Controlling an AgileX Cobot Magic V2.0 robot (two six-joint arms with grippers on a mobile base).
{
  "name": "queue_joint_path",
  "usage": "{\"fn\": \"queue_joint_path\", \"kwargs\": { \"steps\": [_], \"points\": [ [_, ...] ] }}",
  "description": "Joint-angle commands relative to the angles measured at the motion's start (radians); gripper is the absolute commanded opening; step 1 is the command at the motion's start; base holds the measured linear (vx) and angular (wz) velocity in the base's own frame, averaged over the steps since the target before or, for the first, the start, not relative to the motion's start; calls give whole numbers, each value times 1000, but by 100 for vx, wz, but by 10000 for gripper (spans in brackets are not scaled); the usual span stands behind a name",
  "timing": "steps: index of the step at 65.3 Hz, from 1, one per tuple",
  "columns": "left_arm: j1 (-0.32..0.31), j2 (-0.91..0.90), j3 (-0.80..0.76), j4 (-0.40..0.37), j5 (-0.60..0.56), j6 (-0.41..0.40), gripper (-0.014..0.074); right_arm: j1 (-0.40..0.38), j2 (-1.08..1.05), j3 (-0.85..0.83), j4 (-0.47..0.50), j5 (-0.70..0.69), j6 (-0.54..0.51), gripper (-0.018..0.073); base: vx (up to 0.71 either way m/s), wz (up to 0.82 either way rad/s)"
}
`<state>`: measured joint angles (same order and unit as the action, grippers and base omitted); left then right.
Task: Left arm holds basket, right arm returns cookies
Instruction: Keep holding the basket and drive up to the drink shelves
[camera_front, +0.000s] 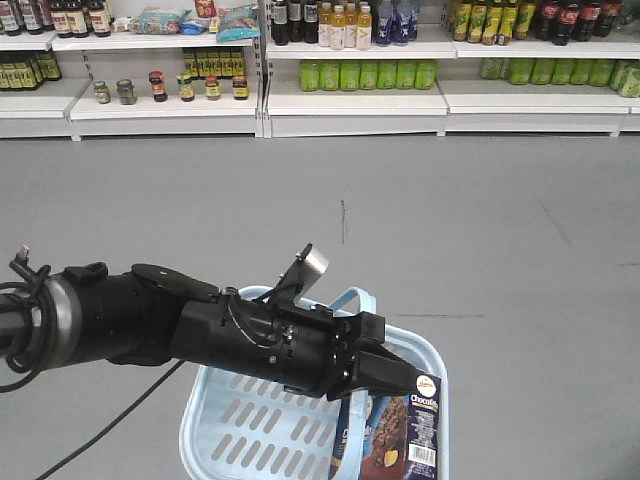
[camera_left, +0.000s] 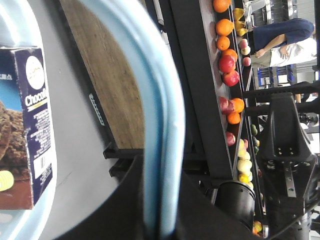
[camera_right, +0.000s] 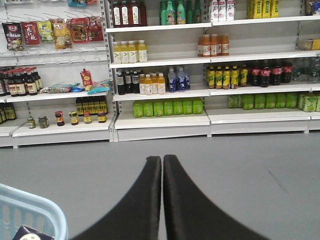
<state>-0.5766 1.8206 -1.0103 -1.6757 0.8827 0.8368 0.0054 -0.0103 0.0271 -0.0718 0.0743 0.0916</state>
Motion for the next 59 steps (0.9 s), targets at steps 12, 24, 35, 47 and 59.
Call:
{"fn": "queue_joint_path", "kwargs": {
  "steps": [12, 24, 35, 47, 59],
  "points": [
    [0, -52, -28, -100, 63, 5, -7, -4, -12, 4, -9, -74, 0, -8, 33, -2],
    [0, -52, -28, -100, 63, 5, -7, -4, -12, 4, -9, -74, 0, -8, 32, -3],
    [0, -52, -28, -100, 63, 5, -7, -4, -12, 4, -9, -74, 0, -8, 32, -3],
    [0, -52, -28, -100, 63, 5, -7, -4, -12, 4, -9, -74, 0, -8, 31, -2],
    [0, -52, -28, -100, 63, 5, -7, -4, -12, 4, -9, -74, 0, -8, 31, -1]
  ]
}}
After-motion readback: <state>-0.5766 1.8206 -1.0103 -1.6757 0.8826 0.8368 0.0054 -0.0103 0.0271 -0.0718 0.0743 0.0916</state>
